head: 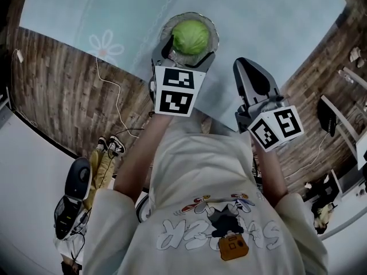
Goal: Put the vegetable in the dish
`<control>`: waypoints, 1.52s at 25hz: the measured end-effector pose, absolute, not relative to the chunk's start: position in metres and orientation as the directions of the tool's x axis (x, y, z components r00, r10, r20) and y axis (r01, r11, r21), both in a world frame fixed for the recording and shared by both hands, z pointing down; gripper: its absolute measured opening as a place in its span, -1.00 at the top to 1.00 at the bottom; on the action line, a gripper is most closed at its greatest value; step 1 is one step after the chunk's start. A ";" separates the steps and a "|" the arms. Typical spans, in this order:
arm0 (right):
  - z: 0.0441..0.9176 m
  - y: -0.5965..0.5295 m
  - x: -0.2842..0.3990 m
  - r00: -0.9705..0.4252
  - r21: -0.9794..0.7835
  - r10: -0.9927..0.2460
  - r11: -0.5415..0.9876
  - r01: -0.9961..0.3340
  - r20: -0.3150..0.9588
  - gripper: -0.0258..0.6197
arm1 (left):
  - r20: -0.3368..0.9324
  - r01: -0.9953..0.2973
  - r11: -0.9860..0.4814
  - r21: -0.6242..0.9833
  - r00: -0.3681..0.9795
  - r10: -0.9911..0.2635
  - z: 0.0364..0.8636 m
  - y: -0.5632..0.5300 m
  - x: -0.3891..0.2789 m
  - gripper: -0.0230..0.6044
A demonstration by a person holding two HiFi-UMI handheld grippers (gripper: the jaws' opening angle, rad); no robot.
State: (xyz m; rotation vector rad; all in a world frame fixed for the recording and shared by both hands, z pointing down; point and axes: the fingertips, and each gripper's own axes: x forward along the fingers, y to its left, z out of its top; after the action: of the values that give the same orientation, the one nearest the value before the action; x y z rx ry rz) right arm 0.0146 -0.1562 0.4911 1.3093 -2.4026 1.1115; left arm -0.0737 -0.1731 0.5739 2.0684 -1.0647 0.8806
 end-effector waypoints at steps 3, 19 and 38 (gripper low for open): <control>0.482 -0.158 0.011 -0.609 -0.530 -0.640 0.347 -0.773 0.468 0.81 | 0.768 -0.860 -0.453 0.235 0.450 -0.455 0.560 -0.174 -0.074 -0.28; 0.444 -0.142 0.025 -0.699 -0.467 -0.573 0.521 -0.714 0.429 0.82 | 0.673 -0.870 -0.428 0.247 0.471 -0.570 0.489 -0.133 -0.040 0.90; 0.390 -0.093 0.077 -0.770 -0.403 -0.512 0.658 -0.636 0.380 0.82 | 0.527 -0.844 -0.467 0.262 0.531 -0.664 0.386 -0.078 0.029 0.90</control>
State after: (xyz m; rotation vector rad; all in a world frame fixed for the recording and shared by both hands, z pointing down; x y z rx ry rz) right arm 0.0772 -0.0933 0.3898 0.9304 -2.6420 0.7746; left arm 0.0289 -0.0777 0.3857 2.2779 -1.2243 0.4864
